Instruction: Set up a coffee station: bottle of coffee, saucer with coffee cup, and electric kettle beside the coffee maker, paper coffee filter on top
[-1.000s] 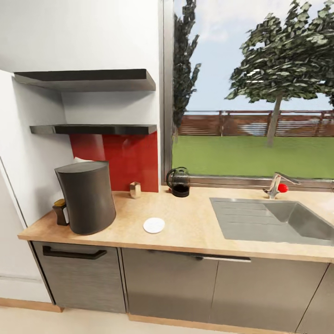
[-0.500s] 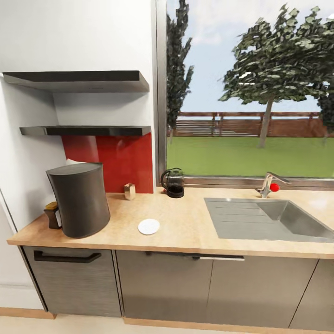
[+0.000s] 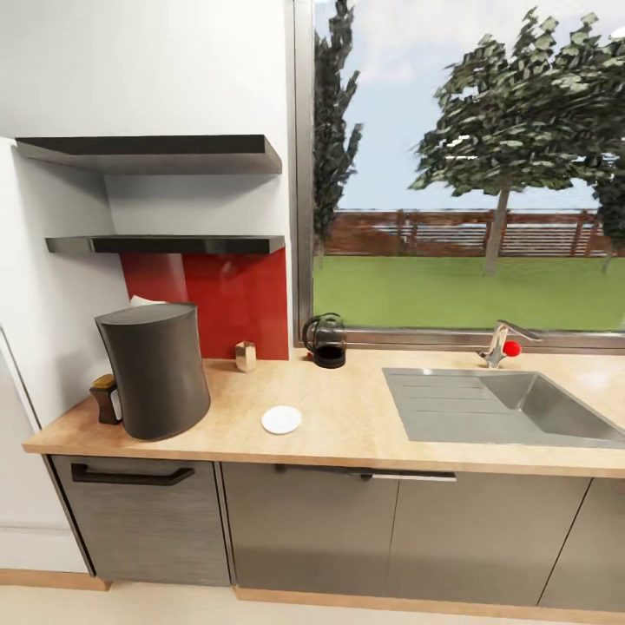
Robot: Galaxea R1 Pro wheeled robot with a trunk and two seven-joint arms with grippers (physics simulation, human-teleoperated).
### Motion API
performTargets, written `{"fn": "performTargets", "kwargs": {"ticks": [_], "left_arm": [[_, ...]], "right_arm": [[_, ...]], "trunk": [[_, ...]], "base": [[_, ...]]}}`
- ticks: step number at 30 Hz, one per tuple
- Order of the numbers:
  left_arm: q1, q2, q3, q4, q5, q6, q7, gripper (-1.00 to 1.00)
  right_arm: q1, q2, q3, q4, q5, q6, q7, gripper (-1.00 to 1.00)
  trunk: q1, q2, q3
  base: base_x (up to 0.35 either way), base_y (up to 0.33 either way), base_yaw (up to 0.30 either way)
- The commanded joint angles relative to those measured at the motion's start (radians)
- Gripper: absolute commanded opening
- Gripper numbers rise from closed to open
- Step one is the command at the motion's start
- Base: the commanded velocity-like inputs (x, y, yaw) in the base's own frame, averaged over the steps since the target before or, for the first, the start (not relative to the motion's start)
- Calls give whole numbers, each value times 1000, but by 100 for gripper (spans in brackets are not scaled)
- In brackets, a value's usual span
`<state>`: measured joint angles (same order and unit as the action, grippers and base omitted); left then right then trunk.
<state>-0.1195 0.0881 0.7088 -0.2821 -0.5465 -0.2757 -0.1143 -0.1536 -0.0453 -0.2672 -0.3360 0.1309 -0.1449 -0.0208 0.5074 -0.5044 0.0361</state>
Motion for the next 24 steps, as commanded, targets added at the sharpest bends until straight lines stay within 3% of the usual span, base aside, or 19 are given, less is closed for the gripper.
{"fn": "performTargets", "kwargs": {"ticks": [1, 2, 4, 6, 7, 10, 12, 18, 22, 24], "left_arm": [[-51, 2, 15, -5, 15, -104, -123, 100], [-88, 3, 17, -6, 53, -146, -166, 100], [-128, 6, 17, -6, 101, -168, -201, 100], [-172, 8, 16, -7, 147, -175, -260, 100], [-203, 9, 16, -8, 170, -174, -321, 100], [-274, 9, 19, -23, 193, -167, -452, 100], [-309, 8, 21, -41, 212, -160, -524, 100], [-348, 13, 19, -57, 307, -98, -691, 100], [-353, 18, 20, -148, 336, 19, -841, 100], [-353, 17, 20, -192, 338, 80, -897, 100]], "right_arm": [[0, 7, -6, -123, 10, -15, 117, 100], [0, 14, -6, -187, 9, -39, 204, 100], [0, 37, -6, -247, 9, -56, 260, 100], [0, 73, -6, -311, 9, -63, 285, 100], [0, 98, -5, -358, 9, -66, 294, 100], [0, 134, -3, -467, 8, -68, 305, 100], [0, 161, 31, -527, 7, -68, 324, 100], [0, 190, 152, -598, 4, -68, 357, 100], [0, 202, 264, -673, 1, -67, 360, 100], [0, 210, 289, -703, -12, -66, 360, 100]], "trunk": [[0, -1, -1], [0, -1, -1], [0, -1, -1], [0, -1, -1], [0, -1, -1], [0, -1, -1], [0, -1, -1], [0, -1, -1], [0, -1, -1], [0, -1, -1]], "base": [[0, 0, 0], [0, 0, 0], [0, 0, 0], [0, 0, 0], [0, 0, 0], [0, 0, 0], [0, 0, 0], [0, 0, 0], [0, 0, 0], [0, 0, 0]]}}
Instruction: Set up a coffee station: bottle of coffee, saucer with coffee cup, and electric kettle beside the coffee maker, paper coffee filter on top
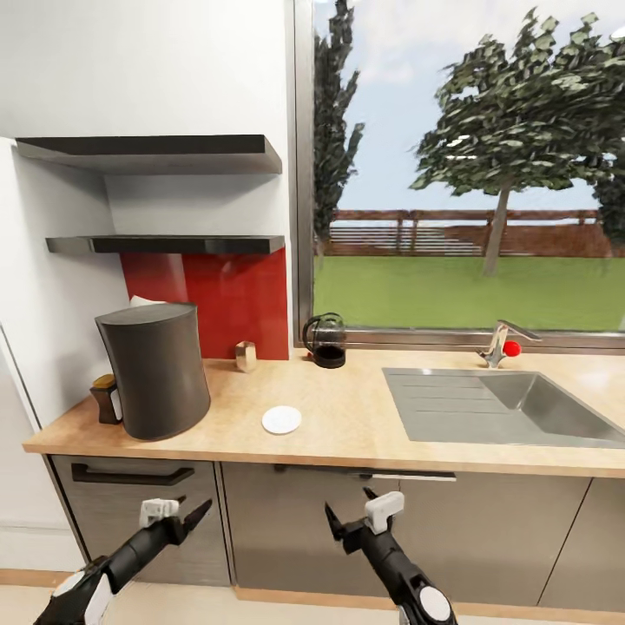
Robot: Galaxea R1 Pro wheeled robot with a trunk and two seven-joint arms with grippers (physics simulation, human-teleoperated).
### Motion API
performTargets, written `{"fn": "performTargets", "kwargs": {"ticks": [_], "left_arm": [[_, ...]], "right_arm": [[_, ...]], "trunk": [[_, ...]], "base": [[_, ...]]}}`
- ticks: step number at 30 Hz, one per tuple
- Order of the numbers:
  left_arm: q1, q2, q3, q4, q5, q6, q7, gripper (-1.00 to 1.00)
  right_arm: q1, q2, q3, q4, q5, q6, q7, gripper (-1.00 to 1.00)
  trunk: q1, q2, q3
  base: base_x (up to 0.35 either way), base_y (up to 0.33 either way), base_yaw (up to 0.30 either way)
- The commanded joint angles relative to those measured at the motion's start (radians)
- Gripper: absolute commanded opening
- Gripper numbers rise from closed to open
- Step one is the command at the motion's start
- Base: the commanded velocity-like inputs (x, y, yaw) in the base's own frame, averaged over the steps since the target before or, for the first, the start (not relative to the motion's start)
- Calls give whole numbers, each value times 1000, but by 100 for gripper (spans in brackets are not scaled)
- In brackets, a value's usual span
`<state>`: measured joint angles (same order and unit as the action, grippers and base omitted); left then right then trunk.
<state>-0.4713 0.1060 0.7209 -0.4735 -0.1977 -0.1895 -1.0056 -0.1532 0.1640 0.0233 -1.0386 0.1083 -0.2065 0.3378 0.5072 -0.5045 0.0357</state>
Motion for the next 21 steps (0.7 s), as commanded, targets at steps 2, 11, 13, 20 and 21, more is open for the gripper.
{"fn": "performTargets", "kwargs": {"ticks": [2, 11, 13, 20, 21], "left_arm": [[-1, 0, 8, -42, -5, 49, -60, 100], [-17, 1, 0, -330, 106, 372, -191, 100], [-41, 2, -1, -361, 106, 422, -191, 100], [-190, 4, -5, -376, 93, 532, -99, 100], [-210, 3, -7, -373, 90, 546, -59, 100]], "right_arm": [[0, 4, 10, -30, -15, -3, 1, 100], [0, 8, 74, -249, -164, 101, -2, 100], [0, 10, 76, -277, -173, 121, -3, 100], [-19, 11, 78, -390, -274, 331, -89, 100], [-40, 11, 78, -393, -318, 365, -132, 100]], "trunk": [[0, -1, 0], [0, -1, 0], [0, -1, 0], [0, -1, 0], [0, -1, 0]], "base": [[0, 0, 0], [0, 0, 0], [0, 0, 0], [0, 0, 0], [0, 0, 0]]}}
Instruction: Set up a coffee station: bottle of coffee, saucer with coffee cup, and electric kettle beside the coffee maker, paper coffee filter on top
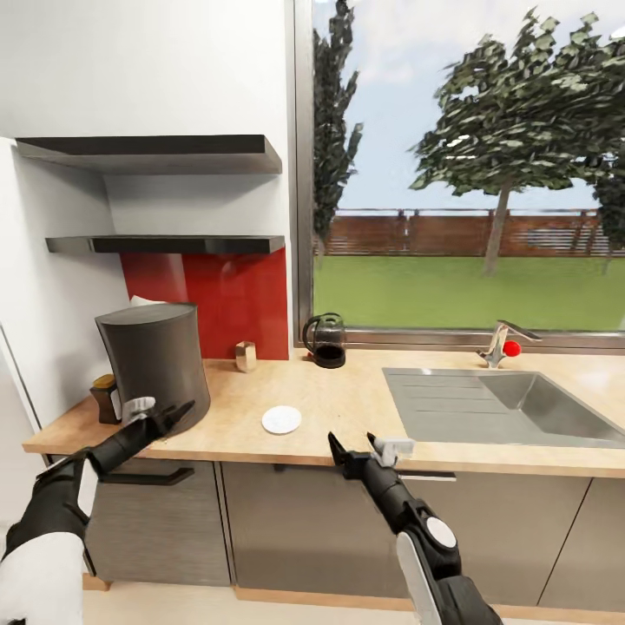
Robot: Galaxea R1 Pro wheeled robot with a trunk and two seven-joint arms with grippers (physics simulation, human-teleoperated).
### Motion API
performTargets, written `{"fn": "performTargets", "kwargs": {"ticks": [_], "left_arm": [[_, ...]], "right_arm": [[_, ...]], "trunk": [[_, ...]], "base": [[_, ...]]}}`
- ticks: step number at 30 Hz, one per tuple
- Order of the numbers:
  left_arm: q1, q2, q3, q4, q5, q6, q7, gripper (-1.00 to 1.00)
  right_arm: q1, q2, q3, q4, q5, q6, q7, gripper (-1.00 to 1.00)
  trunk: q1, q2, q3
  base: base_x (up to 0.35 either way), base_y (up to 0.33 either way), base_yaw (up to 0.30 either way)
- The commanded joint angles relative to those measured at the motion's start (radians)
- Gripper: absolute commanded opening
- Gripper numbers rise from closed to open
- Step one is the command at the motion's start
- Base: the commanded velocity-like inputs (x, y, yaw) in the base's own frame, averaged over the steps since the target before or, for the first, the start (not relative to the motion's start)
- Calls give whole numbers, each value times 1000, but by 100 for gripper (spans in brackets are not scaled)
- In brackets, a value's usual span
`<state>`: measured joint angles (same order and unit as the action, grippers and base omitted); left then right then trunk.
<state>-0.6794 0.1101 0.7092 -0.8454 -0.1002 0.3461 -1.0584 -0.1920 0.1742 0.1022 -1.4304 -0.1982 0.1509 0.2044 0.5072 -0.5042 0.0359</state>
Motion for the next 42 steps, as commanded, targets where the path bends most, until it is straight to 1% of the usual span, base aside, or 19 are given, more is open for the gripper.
{"fn": "performTargets", "kwargs": {"ticks": [1, 2, 3, 4, 6, 7, 8, 10, 11, 12, 13, 14, 16, 18, 23, 27, 31, 42], "left_arm": [[-21, -1, -11, 1, -15, 33, 37, 100], [-39, -1, -40, 2, -22, 65, 72, 100], [-49, 0, -64, 3, -24, 91, 88, 100], [-54, 0, -75, 3, -25, 103, 93, 100], [-73, -2, -112, 4, -27, 143, 107, 100], [-92, -5, -131, 6, -28, 164, 118, 100], [-108, -9, -138, 14, -27, 172, 134, 100], [-132, -12, -142, 35, -27, 177, 162, 100], [-145, -14, -143, 52, -27, 179, 181, 100], [-151, -14, -144, 63, -27, 183, 189, 100], [-157, -14, -145, 77, -27, 203, 197, 100], [-156, -14, -146, 80, -28, 213, 199, 100], [-149, -13, -150, 76, -28, 225, 202, 100], [-145, -12, -152, 75, -29, 230, 203, 100], [-143, -11, -153, 75, -29, 236, 204, 100], [-143, -13, -168, 83, -29, 234, 204, 100], [-143, -13, -180, 87, -29, 234, 203, 100], [-139, -15, -180, 91, -27, 232, 201, 100]], "right_arm": [[-27, 0, -1, -2, -52, 28, -55, 100], [-54, 0, -1, -3, -84, 38, -116, 100], [-70, 0, -2, -3, -102, 42, -153, 100], [-77, 0, -2, -3, -110, 46, -168, 100], [-102, -1, -3, -4, -141, 76, -206, 100], [-132, -2, -5, -8, -174, 137, -222, 100], [-159, -2, -6, -13, -195, 190, -232, 100], [-194, -2, -8, -16, -216, 249, -273, 100], [-211, -2, -8, -16, -231, 274, -321, 100], [-217, -2, -9, -15, -245, 283, -355, 100], [-224, -4, -15, -11, -275, 293, -395, 100], [-225, -6, -26, -11, -293, 295, -405, 100], [-227, -10, -61, -10, -332, 299, -416, 100], [-225, -11, -74, -7, -349, 301, -419, 100], [-222, -12, -79, -4, -358, 302, -421, 100], [-222, -12, -78, 28, -357, 303, -422, 100], [-222, -12, -78, 45, -358, 303, -422, 100], [-222, -8, -73, 98, -359, 303, -421, 100]], "trunk": [[0, -1, -1], [0, -1, -1], [0, -1, -1], [0, -1, -1], [0, -1, -1], [0, -1, -1], [0, -1, -1], [0, -1, -1], [0, -1, -1], [0, -1, -1], [0, -1, -1], [0, -1, -1], [0, -1, -1], [0, -1, -1], [0, -1, -1], [0, -1, -1], [0, -1, -1], [0, -1, -1]], "base": [[0, 0, 0], [0, 0, 0], [0, 0, 0], [0, 0, 0], [0, 0, 0], [0, 0, 0], [0, 0, 0], [0, 0, 0], [0, 0, 0], [0, 0, 0], [0, 0, 0], [0, 0, 0], [0, 0, 0], [0, 0, 0], [0, 0, 0], [73, 0, 0], [261, 0, 0], [295, 0, -144]]}}
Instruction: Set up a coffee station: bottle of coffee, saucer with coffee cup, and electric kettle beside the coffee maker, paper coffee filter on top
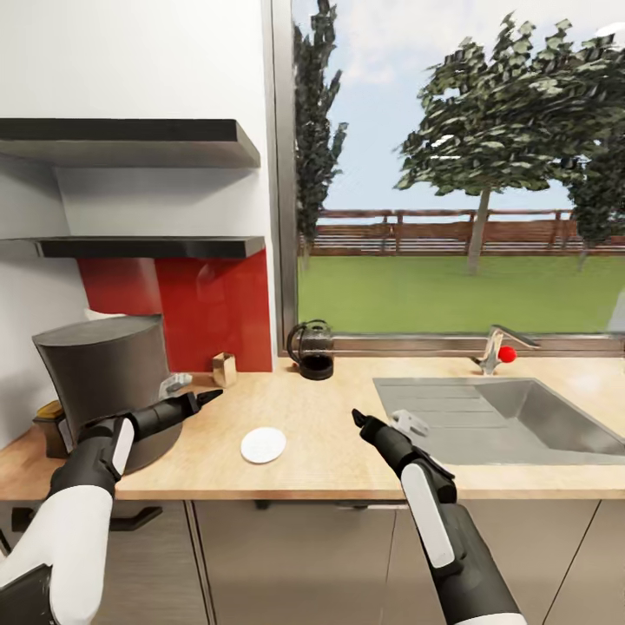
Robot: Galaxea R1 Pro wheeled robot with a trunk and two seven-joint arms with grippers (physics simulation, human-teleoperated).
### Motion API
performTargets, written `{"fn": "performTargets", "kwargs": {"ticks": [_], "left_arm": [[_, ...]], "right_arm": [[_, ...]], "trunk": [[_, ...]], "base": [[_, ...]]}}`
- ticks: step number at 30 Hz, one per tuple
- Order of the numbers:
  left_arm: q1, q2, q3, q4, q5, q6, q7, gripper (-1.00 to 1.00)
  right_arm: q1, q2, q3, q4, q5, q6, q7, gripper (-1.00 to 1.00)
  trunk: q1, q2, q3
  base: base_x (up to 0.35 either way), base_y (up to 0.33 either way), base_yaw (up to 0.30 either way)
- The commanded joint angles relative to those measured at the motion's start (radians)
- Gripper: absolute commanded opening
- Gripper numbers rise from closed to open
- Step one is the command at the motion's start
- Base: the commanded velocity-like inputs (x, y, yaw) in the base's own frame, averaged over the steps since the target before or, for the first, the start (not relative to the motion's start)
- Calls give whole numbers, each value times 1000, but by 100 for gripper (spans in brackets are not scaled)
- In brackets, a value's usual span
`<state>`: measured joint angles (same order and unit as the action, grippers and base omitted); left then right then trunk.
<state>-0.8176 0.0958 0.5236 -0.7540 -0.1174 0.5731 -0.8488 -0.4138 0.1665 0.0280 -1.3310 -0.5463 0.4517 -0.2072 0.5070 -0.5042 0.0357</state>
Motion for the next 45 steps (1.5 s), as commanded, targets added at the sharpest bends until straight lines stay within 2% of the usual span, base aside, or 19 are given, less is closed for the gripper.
{"fn": "performTargets", "kwargs": {"ticks": [1, 3, 6, 8, 10, 12, 13, 15, 18, 24, 27, 28, 29, 30, 31, 32, 34, 38, 45], "left_arm": [[2, -1, 5, -1, -10, 5, -9, 100], [15, -1, 5, -1, -10, 4, -9, 100], [22, -1, 4, -1, -9, 5, -9, 100], [24, -1, 4, 0, -9, 6, -11, 100], [26, -1, 5, 1, -8, 6, -11, 100], [27, -1, 5, 4, -8, 7, -10, 100], [27, -1, 5, 17, -7, 6, -10, 100], [27, -1, 6, 69, -5, 1, -10, 100], [26, -1, 6, 80, -4, -1, -10, 100], [27, -1, 10, 94, -1, 5, -8, 100], [25, -1, 15, 96, -6, 11, 8, 100], [25, -1, 16, 96, -6, 16, 16, 100], [23, -1, 17, 96, -6, 72, 64, 100], [23, -1, 17, 96, -5, 93, 83, 100], [21, -1, 17, 96, -2, 119, 123, 100], [20, 0, 17, 96, -2, 125, 136, 100], [19, 0, 19, 96, -1, 132, 148, 100], [21, 2, 20, 94, 32, 138, 155, 100], [23, 1, 19, 96, 40, 139, 156, 100]], "right_arm": [[0, 0, 2, 2, -11, 2, -10, 100], [0, 1, 7, 17, -12, 8, -6, 100], [0, 2, 60, 49, -14, 60, 55, 100], [0, 3, 92, 97, -32, 97, 157, 100], [0, 5, 104, 162, -68, 111, 219, 100], [0, 8, 108, 191, -105, 115, 236, 100], [0, 8, 109, 200, -140, 117, 239, 100], [0, 8, 110, 206, -210, 119, 172, 100], [0, 8, 110, 205, -223, 119, 123, 100], [-1, 8, 128, 191, -232, 119, 103, 100], [-1, 8, 141, 182, -254, 118, 41, 100], [-1, 8, 143, 172, -275, 118, 9, 100], [-1, 8, 164, 135, -369, 118, -108, 100], [-1, 8, 185, 126, -399, 117, -141, 100], [-1, 8, 228, 115, -447, 117, -180, 100], [-1, 8, 239, 112, -460, 116, -191, 100], [-1, 8, 250, 110, -471, 116, -199, 100], [0, 8, 260, 109, -482, 116, -208, 100], [0, 8, 261, 108, -483, 115, -208, 100]], "trunk": [[1, -1, 0], [1, -1, 0], [1, -1, 0], [1, -1, 0], [1, -1, 0], [1, -1, 0], [1, -1, 0], [1, -1, 0], [1, -1, 0], [1, -1, 0], [1, -1, 0], [1, -1, 0], [1, -1, 0], [1, -1, 0], [1, -1, 0], [1, -1, 0], [1, -1, 0], [1, -1, 0], [1, -1, 0]], "base": [[88, 0, -34], [42, 0, -17], [11, 0, -4], [3, 0, -1], [1, 0, 0], [0, 0, 0], [0, 0, 0], [9, 0, 0], [86, 53, 0], [86, 68, 0], [6, 5, 0], [2, 2, 0], [0, 0, 0], [0, 0, 0], [0, 0, 0], [0, 0, 0], [0, 0, 0], [0, 0, 0], [152, 89, -124]]}}
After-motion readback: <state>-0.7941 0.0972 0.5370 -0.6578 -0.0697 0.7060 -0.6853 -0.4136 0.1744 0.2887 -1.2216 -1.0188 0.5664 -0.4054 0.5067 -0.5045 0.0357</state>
